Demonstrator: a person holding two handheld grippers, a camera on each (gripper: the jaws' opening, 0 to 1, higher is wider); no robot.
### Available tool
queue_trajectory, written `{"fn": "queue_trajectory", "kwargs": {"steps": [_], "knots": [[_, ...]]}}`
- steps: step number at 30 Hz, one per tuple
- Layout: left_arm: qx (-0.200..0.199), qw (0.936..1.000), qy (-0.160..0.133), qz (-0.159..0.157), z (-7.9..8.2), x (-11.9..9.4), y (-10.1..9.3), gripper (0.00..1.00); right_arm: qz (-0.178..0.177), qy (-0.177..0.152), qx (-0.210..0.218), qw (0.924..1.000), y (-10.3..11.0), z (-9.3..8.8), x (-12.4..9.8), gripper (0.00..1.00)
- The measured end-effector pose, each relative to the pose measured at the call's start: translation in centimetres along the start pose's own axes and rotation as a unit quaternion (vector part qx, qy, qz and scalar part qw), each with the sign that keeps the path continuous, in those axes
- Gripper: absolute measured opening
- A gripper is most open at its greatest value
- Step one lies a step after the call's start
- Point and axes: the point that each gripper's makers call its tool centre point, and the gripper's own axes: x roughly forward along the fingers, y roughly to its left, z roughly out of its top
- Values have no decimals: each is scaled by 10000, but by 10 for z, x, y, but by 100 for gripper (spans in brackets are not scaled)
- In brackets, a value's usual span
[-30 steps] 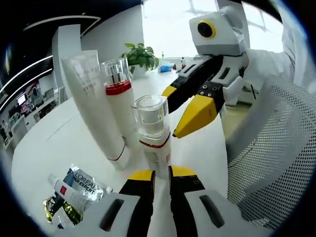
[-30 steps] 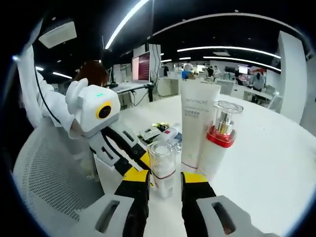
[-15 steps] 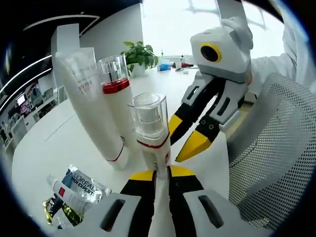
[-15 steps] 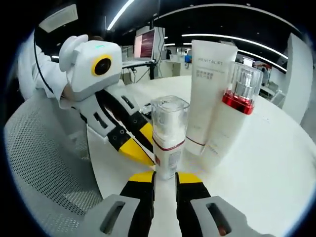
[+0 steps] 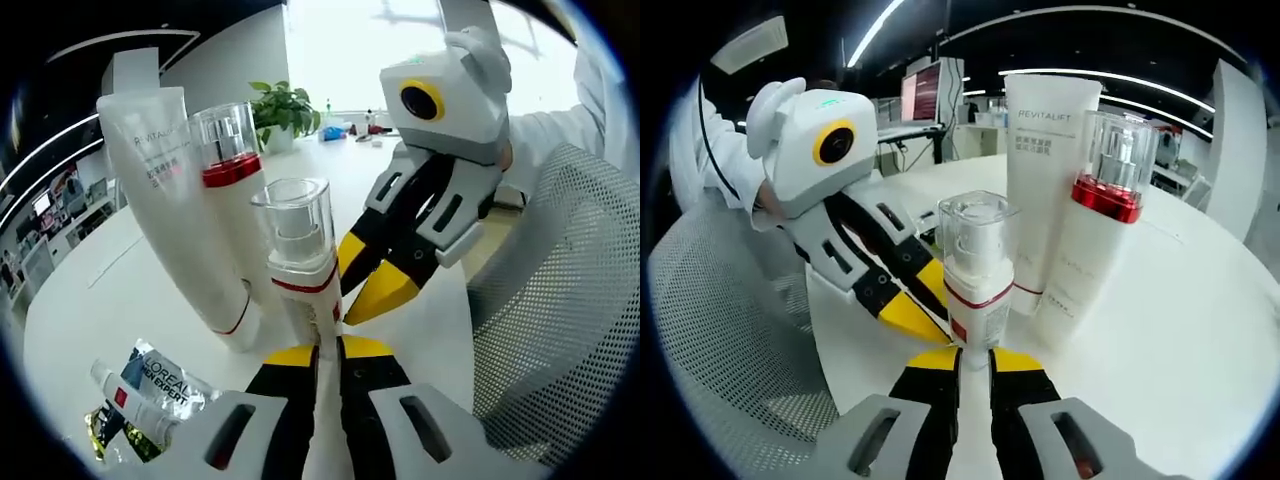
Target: Arrange the skincare products in the storage area until every visible bottle or jar stands upright without overlapping.
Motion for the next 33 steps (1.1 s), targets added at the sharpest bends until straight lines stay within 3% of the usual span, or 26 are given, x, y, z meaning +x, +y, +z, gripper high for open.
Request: {"fn": "queue_trajectory", "kwargs": {"steps": [33], "knots": [[-344,9994,-28,20,4,23,16,5,-218,92,116,9997,-26,-3,7,3]]}}
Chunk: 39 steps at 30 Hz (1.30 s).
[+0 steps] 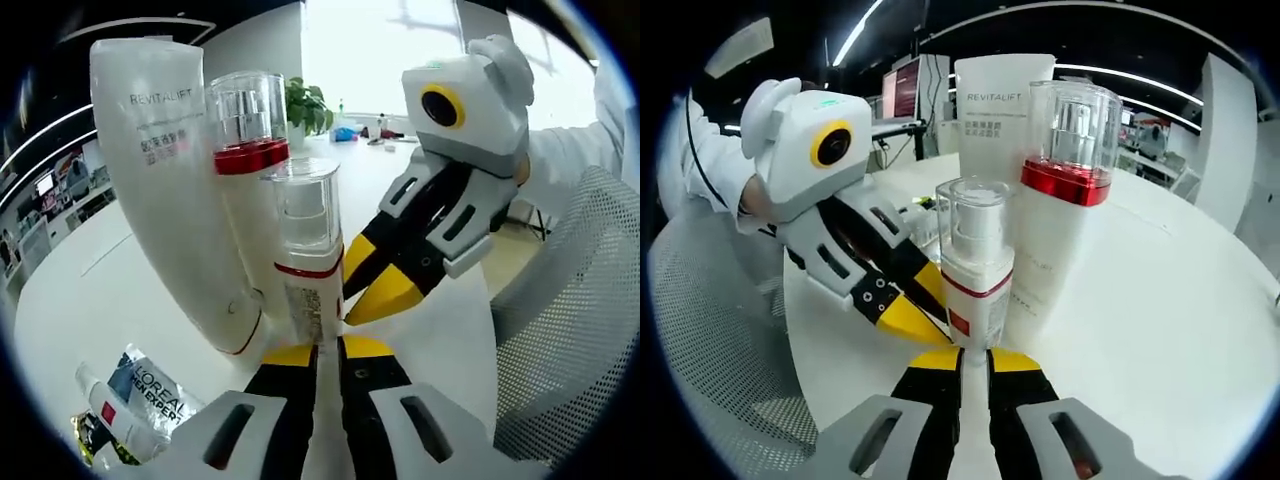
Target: Arrange the skincare products in the storage area until every visible bottle or jar stands upright without overlapping.
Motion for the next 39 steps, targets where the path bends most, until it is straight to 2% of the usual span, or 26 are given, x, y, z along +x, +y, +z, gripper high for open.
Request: {"fn": "queue_trajectory", "kwargs": {"steps": [15,19,23,28,32,36,39], "knots": [[61,10000,6,6,1,4,1,6,-55,47,13,10000,-3,-2,-2,2],[278,9995,108,76,-2,0,6,5,-71,54,11,10000,-5,-3,-3,2],[629,9976,232,168,-2,-14,14,5,-113,49,19,9999,-6,-3,-9,2],[1055,9938,122,337,11,-38,23,5,-184,-21,65,9998,-8,-1,-18,3],[913,9946,34,486,18,-60,33,6,-158,-99,31,9998,0,5,-26,4],[773,9949,-11,651,20,-80,44,9,-99,-188,-113,9997,8,19,-31,4],[510,9955,-18,796,21,-94,51,11,-58,-340,-99,9994,15,31,-32,5]]}}
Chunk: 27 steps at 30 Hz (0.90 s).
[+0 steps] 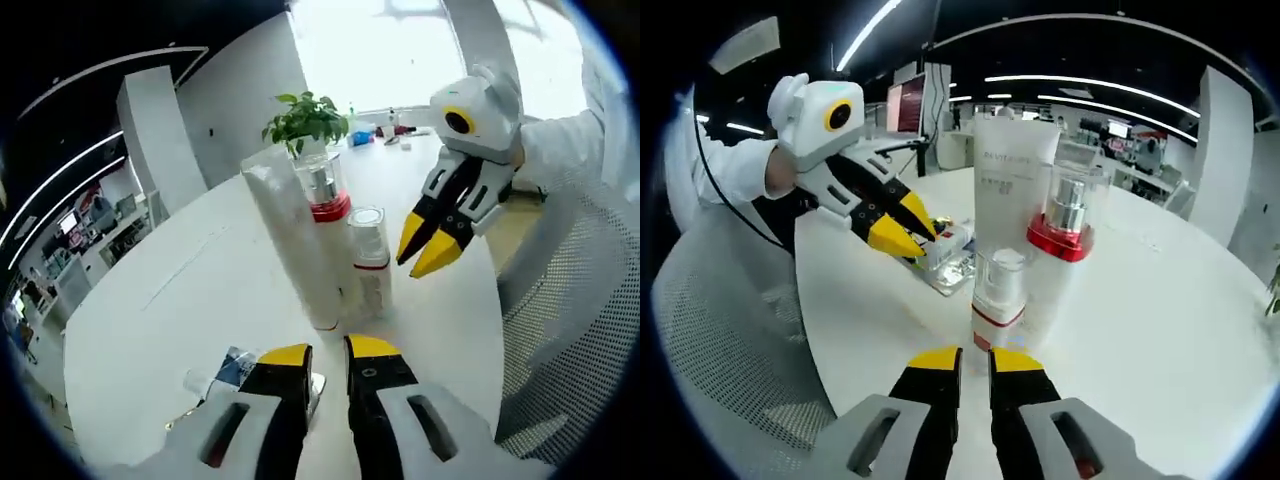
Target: Arrange the skincare products in the storage area until every visible bottle or jar stands upright without overlapping.
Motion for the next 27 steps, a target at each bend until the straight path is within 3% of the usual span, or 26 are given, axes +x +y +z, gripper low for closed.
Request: {"fn": "queue_trajectory", "kwargs": {"steps": [6,12,15,20,27], "knots": [[-153,9997,-39,191,0,-22,10,22,104,-57,-188,9998,17,14,-1,10],[-361,9988,-54,339,-4,-49,16,40,203,-139,-205,9995,28,26,-12,19],[-452,9981,-89,416,-5,-61,19,44,153,-207,-141,9996,27,31,-20,25],[-676,9966,-104,455,-9,-81,22,62,-36,-302,-155,9994,22,38,-32,36],[-1027,9922,-391,594,0,-111,16,70,-206,-485,-99,9986,16,48,-44,55]]}}
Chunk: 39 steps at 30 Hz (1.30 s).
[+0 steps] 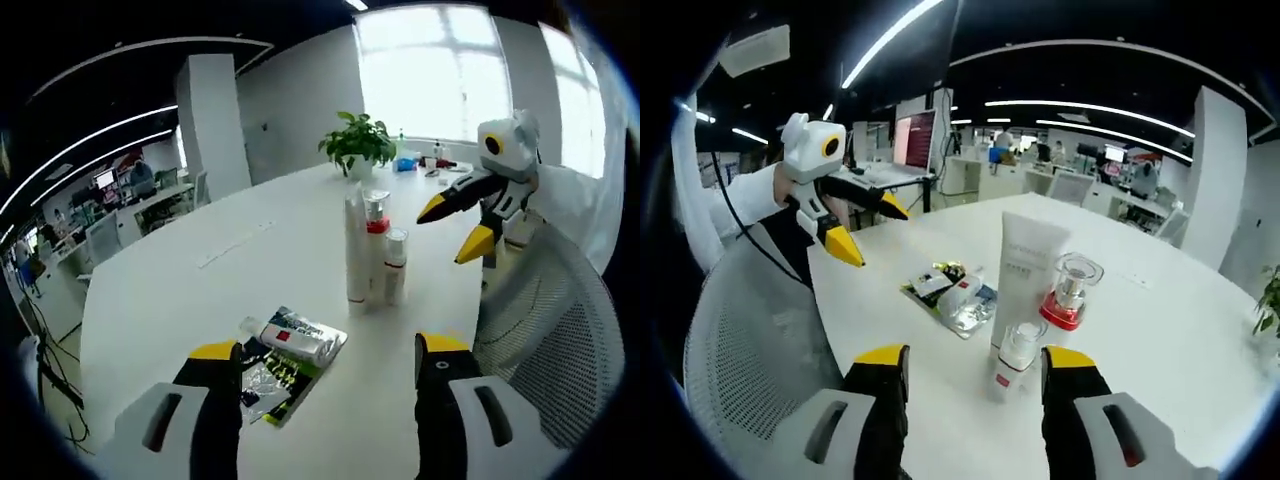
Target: Arrange the skincare products in the storage area until every visible bottle or jar stands upright without overlapping.
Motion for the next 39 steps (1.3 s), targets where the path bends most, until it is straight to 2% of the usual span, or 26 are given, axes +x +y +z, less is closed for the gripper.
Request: {"fn": "queue_trajectory", "kwargs": {"steps": [8,11,14,17,21,29,33,39], "knots": [[-238,9995,-191,23,-5,-20,4,87,-250,-105,62,9996,-6,6,-5,77],[-204,9993,-322,48,-1,-26,8,93,-330,-249,54,9991,-9,12,-9,86],[-398,9979,-508,31,6,-30,11,98,-372,-309,108,9988,-11,15,-10,94],[-451,9972,-599,65,9,-34,12,99,-380,-355,113,9986,-11,16,-10,99],[-475,9972,-579,57,6,-36,5,99,-304,-375,114,9988,-4,17,-9,99],[-552,9965,-600,164,7,-35,5,99,-115,-357,38,9993,7,22,-5,99],[-467,9978,-418,239,-1,-32,9,99,-5,-310,-62,9995,16,23,0,99],[-588,9968,-440,314,-6,-33,15,99,197,-564,-16,9982,33,37,7,99]]}}
